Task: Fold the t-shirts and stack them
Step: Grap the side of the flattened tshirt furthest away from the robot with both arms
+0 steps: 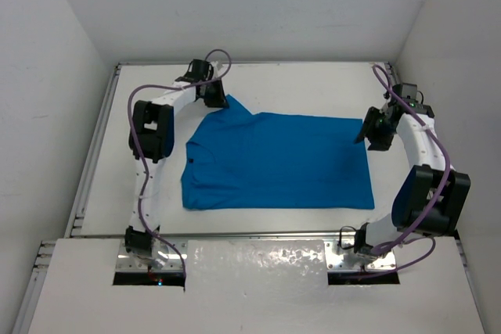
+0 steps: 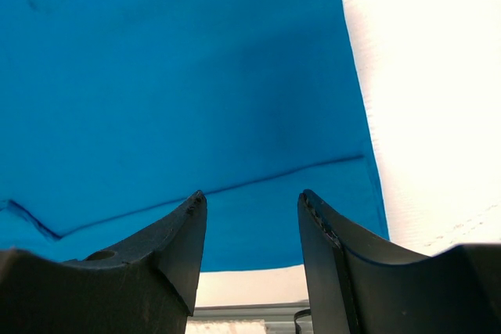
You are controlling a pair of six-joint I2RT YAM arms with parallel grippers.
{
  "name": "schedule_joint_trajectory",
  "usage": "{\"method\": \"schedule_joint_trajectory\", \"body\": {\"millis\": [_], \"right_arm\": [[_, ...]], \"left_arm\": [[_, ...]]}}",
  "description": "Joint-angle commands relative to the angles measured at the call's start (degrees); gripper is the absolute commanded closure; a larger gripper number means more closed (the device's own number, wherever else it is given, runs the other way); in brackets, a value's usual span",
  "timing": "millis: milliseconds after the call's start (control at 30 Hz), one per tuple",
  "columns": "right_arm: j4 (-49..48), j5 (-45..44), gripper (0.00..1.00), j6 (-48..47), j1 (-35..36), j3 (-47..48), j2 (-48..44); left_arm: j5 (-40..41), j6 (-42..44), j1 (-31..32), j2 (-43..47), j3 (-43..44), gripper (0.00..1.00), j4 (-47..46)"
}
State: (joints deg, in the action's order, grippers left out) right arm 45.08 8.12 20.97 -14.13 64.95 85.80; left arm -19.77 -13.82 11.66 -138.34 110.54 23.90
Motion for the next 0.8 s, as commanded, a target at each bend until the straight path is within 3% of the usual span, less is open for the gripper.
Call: {"method": "schedule_joint_trajectory", "body": {"millis": [0, 367, 767], "right_arm": [[-1.92, 0.14, 0.51, 0.38, 0.07, -0.08, -0.72], [-11.85, -3.45, 0.49, 5.13, 0.07, -1.50, 4.37], [-25.54, -6.54, 0.45, 4.43, -0.02, 5.63, 17.64]], "left_arm": [[-3.87, 0.72, 0.12, 9.12, -4.10, 1.00, -7.46], [-6.16, 4.68, 0.12, 21.71, -24.48, 1.00, -16.33], [-8.97, 6.43, 0.29, 24.87, -27.40, 1.00, -16.70]]}}
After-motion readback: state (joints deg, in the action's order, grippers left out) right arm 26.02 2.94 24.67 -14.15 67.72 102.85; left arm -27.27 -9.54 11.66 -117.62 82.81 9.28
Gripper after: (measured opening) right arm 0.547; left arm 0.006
